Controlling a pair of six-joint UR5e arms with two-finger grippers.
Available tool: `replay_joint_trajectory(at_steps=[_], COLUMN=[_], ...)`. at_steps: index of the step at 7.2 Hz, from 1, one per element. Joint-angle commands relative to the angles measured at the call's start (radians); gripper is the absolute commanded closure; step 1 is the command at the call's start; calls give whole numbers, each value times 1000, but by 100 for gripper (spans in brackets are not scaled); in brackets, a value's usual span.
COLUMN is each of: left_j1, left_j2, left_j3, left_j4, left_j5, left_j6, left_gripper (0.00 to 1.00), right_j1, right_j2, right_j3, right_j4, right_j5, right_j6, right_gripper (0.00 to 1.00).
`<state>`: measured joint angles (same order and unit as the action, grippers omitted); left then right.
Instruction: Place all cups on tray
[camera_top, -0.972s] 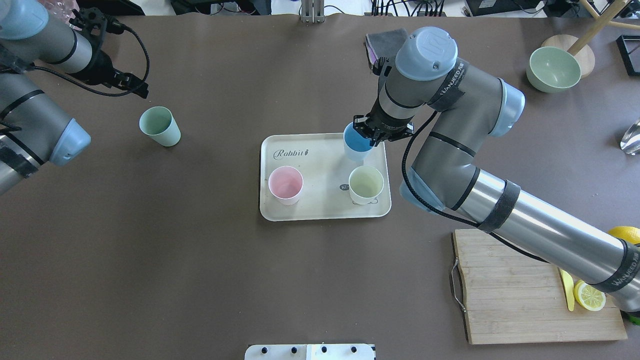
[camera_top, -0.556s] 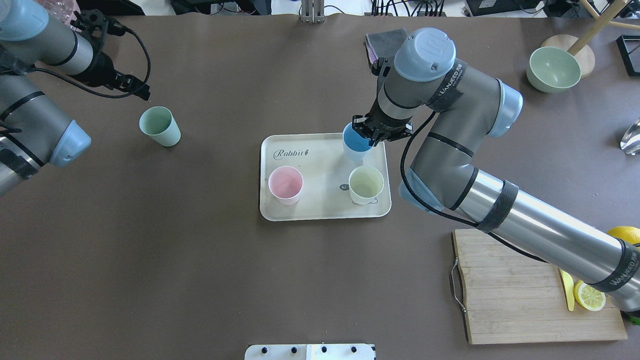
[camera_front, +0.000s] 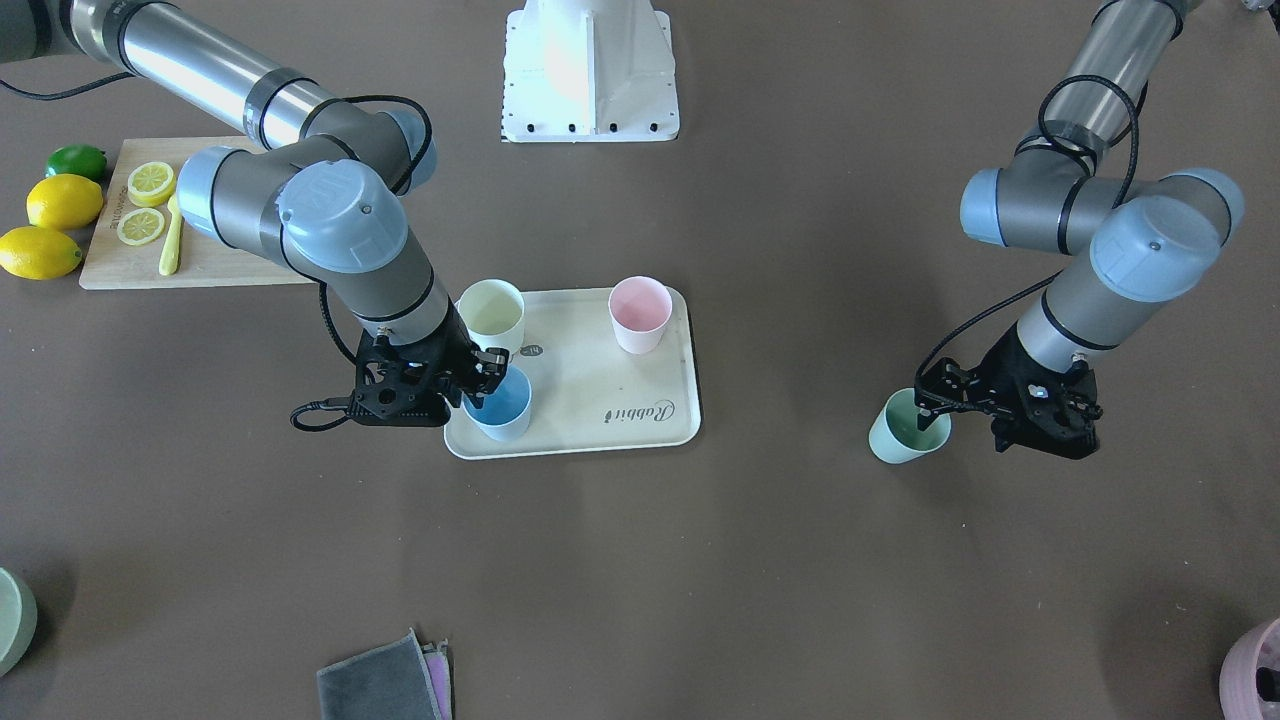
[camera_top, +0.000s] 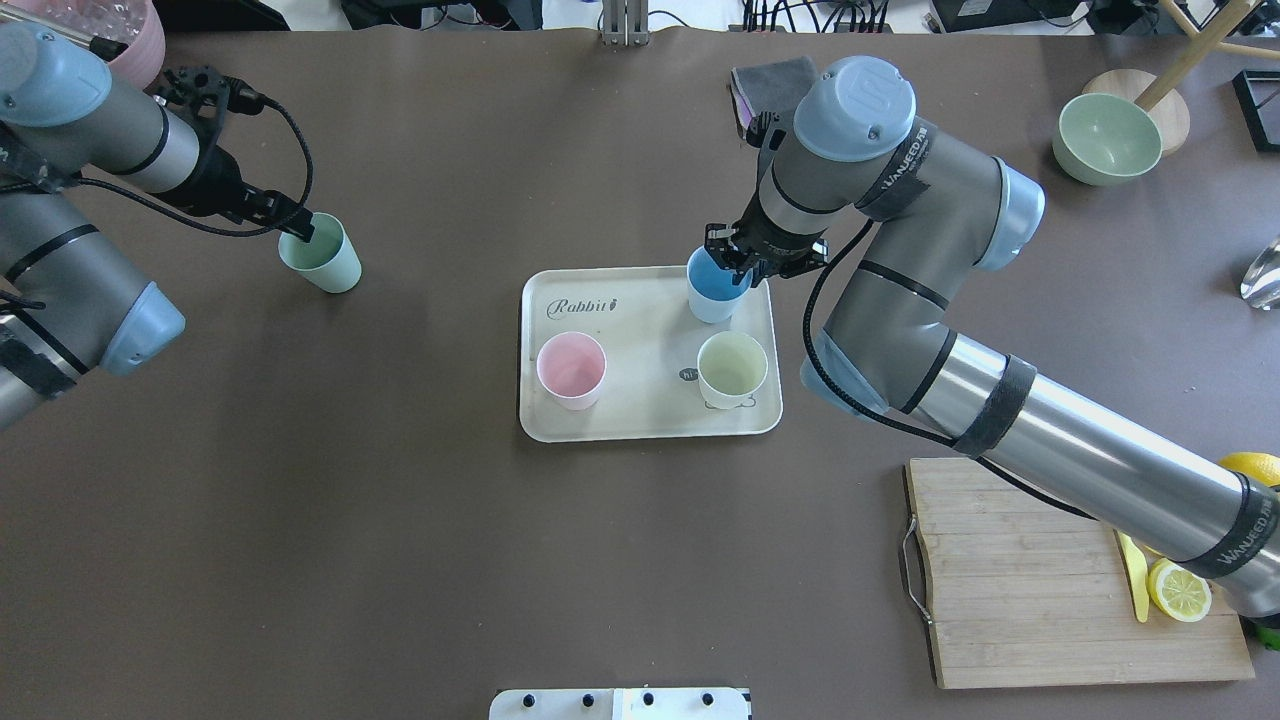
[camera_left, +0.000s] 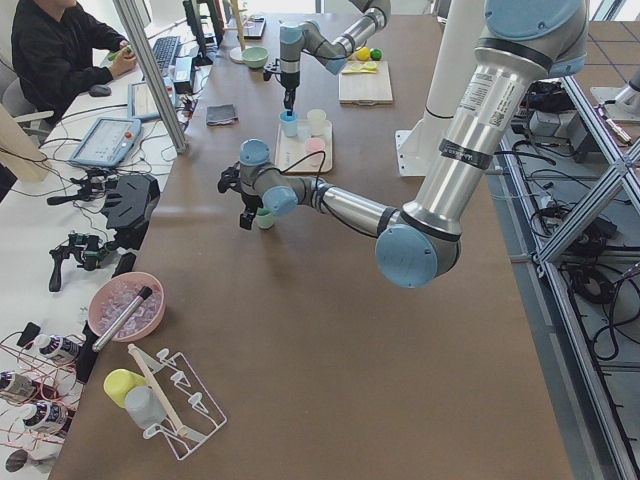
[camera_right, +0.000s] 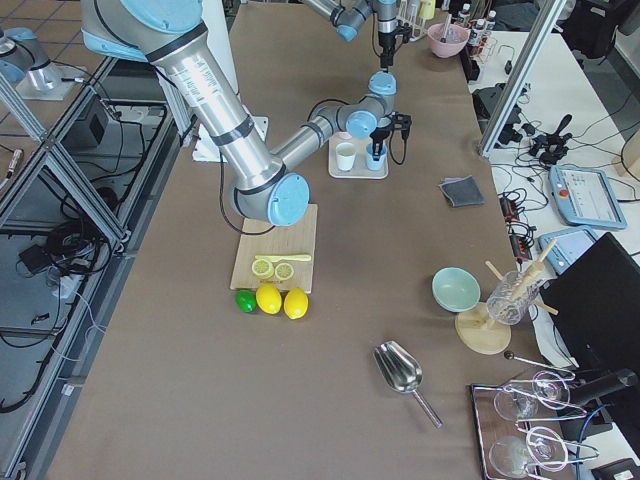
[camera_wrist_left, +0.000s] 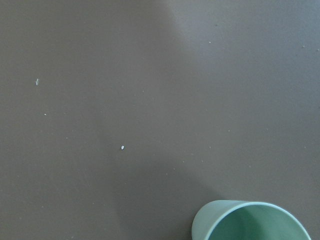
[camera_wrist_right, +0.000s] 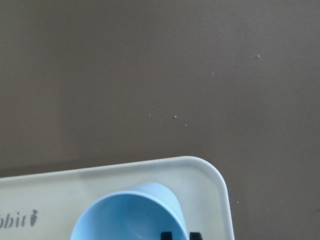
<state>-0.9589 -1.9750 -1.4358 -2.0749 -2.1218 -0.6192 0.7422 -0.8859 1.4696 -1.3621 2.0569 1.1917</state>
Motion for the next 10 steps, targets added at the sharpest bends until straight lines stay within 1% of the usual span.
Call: replay_joint_trajectory(at_steps=[1,2,4,5,6,7,8,9,10], left_j1=[21,26,26,14,-29,-43,-38,-18,33], left_j2=[1,1,-4,-13,-50,-109,-164,-200,-243], left_j3=[3,3,0,-2,-8,-14,-18,-17,-18], left_j4=[-1,-1,1,4,37,121,157,157,161], left_j5=[5,3,-3,-6,-32,-85,-81,-78,-72], left_j6=[-14,-28,-33,-68,-73,-95,-158,-233,-331], left_gripper=[74,100,100,100,100,100,100,100,100], right_j1=[67,92,152,181,198,229,255,273,292], right_j2=[4,4,-22,-37,-107,-169,-218,-267,-296], right_j3=[17,29,41,66,130,177,202,210,206], right_j4=[-11,-17,-35,-69,-83,-113,-133,-134,-135], right_j5=[101,120,193,207,209,215,219,218,218], right_j6=[8,8,-7,-15,-71,-155,-235,-309,-355], right_gripper=[0,0,0,0,0,0,0,0,0])
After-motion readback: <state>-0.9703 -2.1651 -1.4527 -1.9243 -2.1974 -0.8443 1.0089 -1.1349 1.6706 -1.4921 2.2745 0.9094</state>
